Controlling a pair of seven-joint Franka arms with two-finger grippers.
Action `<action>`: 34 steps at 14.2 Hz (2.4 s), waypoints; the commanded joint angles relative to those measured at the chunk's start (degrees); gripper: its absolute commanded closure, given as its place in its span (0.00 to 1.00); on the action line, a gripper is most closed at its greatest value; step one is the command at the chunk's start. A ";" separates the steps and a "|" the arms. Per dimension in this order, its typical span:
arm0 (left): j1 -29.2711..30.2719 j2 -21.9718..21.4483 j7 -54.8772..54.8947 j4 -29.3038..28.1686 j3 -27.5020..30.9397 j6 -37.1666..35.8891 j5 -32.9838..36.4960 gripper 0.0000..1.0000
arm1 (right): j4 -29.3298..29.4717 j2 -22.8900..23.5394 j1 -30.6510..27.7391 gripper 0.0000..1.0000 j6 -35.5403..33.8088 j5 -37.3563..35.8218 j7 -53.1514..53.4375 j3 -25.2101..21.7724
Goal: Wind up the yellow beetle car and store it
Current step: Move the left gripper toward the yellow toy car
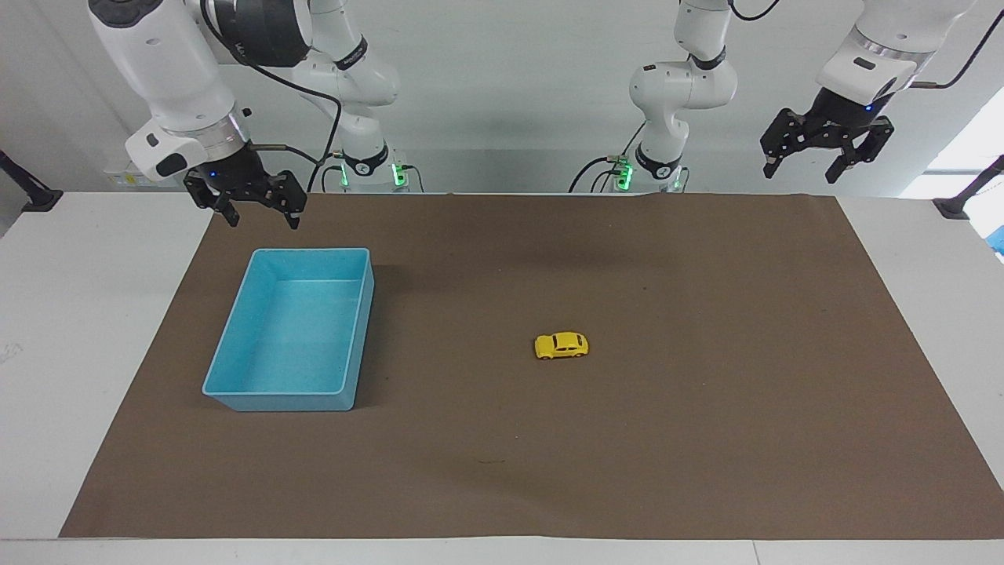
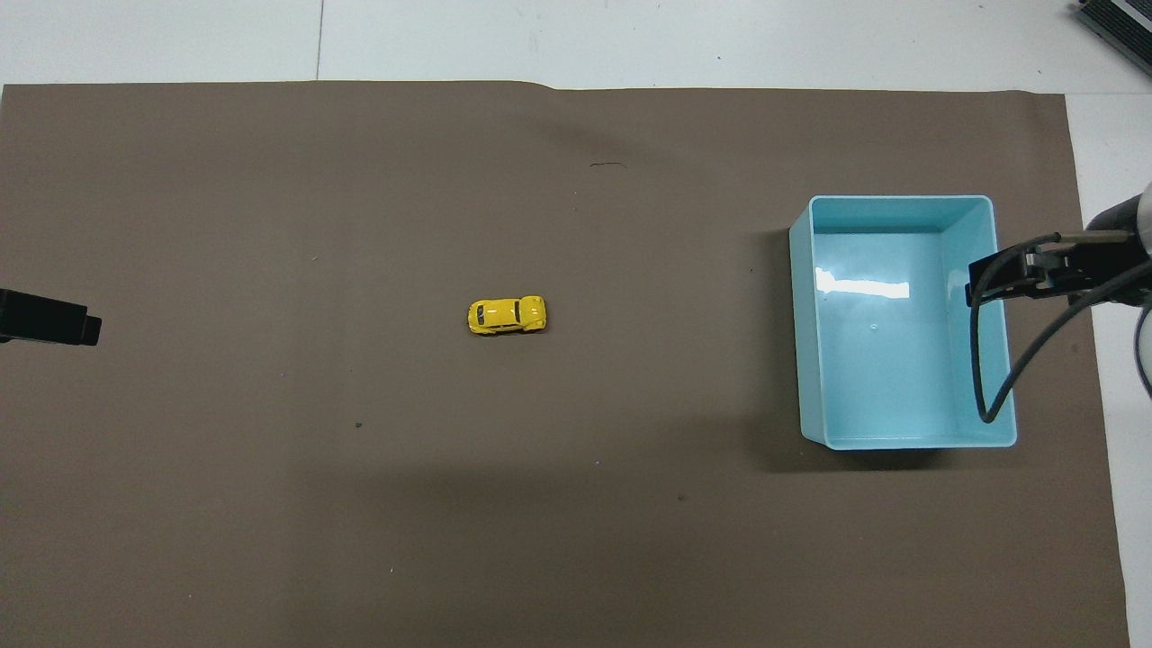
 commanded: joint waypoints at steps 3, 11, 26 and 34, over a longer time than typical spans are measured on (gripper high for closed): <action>0.87 -1.06 0.81 -0.87 -0.54 -0.45 0.11 0.00 | -0.28 -0.30 -0.34 0.00 -0.99 0.76 0.25 0.32; 0.17 -0.97 0.02 -2.37 -0.54 -0.01 0.11 0.00 | -0.37 -0.39 -0.34 0.00 -0.99 0.76 0.25 0.32; -4.49 -0.09 -49.34 -13.88 -1.07 12.11 -0.51 0.00 | -0.37 -0.39 -0.25 0.00 -1.08 0.76 0.25 0.32; -7.74 2.81 -80.98 -14.67 -1.07 18.26 -2.70 0.00 | -0.37 -0.39 -0.25 0.00 -1.08 0.76 0.25 0.32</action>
